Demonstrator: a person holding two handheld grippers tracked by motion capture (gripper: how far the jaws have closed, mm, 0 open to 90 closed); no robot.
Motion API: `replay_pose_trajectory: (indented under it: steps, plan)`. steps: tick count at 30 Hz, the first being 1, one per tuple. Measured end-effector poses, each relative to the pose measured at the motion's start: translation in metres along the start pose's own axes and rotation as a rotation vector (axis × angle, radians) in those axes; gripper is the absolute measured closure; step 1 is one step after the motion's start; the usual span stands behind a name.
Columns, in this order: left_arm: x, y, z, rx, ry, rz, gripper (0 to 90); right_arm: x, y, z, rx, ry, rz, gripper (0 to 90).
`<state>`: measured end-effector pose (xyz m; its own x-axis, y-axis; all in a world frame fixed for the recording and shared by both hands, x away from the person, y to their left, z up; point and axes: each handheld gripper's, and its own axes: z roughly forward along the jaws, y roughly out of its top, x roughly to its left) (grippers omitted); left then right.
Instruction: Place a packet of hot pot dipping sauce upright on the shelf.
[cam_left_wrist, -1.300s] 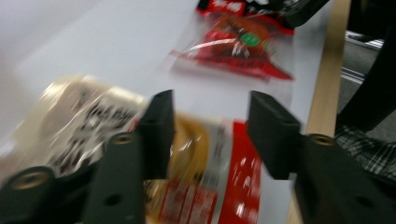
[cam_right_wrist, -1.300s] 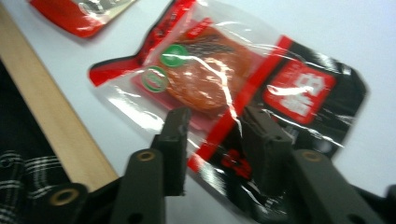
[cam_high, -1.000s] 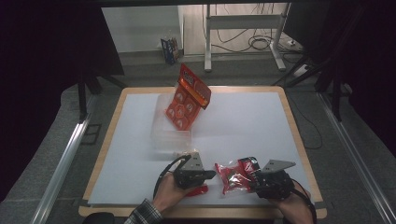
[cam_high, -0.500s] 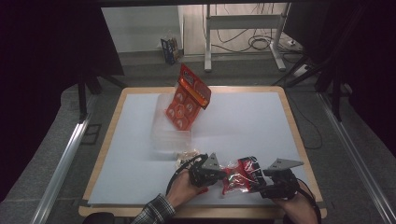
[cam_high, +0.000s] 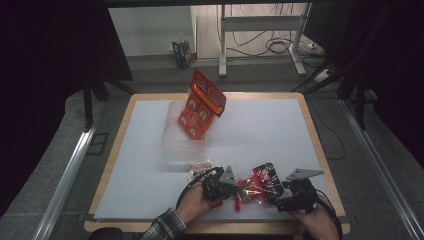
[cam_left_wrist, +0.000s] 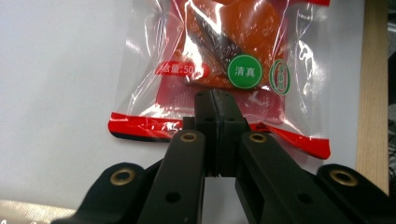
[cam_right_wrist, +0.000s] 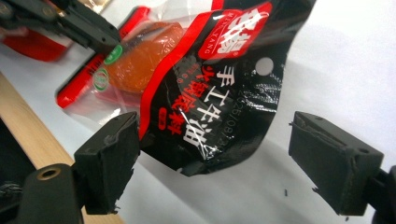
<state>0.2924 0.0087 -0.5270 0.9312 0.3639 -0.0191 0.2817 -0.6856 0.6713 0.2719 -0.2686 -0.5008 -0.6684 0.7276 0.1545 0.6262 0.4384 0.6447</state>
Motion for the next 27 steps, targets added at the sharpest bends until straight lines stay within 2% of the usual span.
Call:
replay_pose_trajectory:
  steps: [5, 11, 14, 16, 18, 19, 21, 25, 27]
  plan:
    - [0.001, -0.002, 0.0, 0.005, -0.01, -0.004, 90.0, -0.001, 0.003, 0.006, -0.004, 0.065, 0.027, 16.0]
    - [0.002, -0.003, 0.0, 0.003, -0.017, -0.007, 90.0, 0.008, 0.012, 0.021, 0.01, 0.122, 0.007, 19.9]
    - [0.003, -0.003, 0.0, 0.001, -0.02, -0.01, 90.0, 0.011, 0.017, 0.026, 0.011, 0.144, 0.013, 24.4]
    - [0.003, -0.003, 0.0, 0.002, -0.019, -0.008, 90.0, 0.011, 0.021, 0.027, 0.003, 0.182, 0.047, 28.8]
    - [0.003, -0.003, 0.0, 0.003, -0.018, -0.007, 90.0, 0.012, 0.025, 0.03, -0.011, 0.246, 0.087, 32.7]
    - [0.003, -0.003, 0.0, 0.004, -0.018, -0.008, 90.0, 0.013, 0.027, 0.031, -0.008, 0.258, 0.088, 34.5]
    - [0.002, -0.003, 0.0, 0.003, -0.017, -0.009, 90.0, 0.019, 0.031, 0.035, 0.005, 0.237, 0.056, 38.4]
    - [0.002, -0.003, 0.0, 0.0, -0.016, -0.013, 90.0, 0.026, 0.035, 0.036, 0.004, 0.195, 0.007, 51.9]
    - [0.002, -0.004, -0.001, 0.003, -0.015, -0.012, 90.0, 0.026, 0.037, 0.035, 0.0, 0.203, 0.035, 55.4]
